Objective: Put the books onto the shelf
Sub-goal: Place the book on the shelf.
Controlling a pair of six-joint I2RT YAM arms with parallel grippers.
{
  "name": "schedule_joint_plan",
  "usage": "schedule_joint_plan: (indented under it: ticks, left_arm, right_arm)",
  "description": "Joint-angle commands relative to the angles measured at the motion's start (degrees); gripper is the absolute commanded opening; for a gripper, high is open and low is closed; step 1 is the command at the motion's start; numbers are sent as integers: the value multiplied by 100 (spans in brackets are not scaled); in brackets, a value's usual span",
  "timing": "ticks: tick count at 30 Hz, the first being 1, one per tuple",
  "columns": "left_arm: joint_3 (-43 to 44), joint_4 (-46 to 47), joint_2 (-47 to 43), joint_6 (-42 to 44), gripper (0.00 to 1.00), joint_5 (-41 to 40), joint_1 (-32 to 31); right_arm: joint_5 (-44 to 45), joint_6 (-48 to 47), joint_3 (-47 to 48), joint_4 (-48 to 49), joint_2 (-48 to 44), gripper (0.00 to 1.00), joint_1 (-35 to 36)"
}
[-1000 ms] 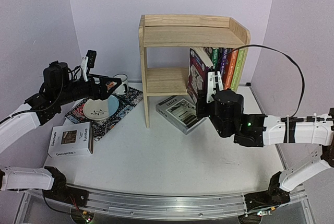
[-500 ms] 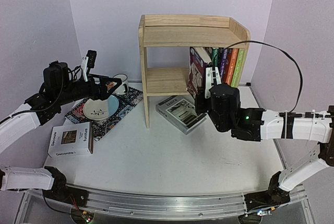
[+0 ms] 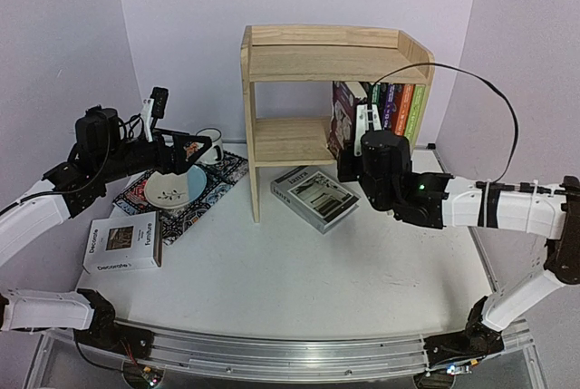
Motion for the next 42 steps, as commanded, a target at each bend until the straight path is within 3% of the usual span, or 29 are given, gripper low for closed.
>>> schedule_joint_plan:
  ticks: [1,18,36,42]
  left_arm:
    - [196,149,58,83,99,77,4]
    - [246,149,156,97,100,71,2]
    - [218,149,131,58,100,100,3]
    - [241,149,187,58,99,134,4]
  right_arm:
    - [1,103,493,403,123,0,-190]
    - [-211,124,1232,551,898,0,-771]
    - [719,339,1395,418,988,0,-873]
    - [645,360,1380,417,965,0,-876]
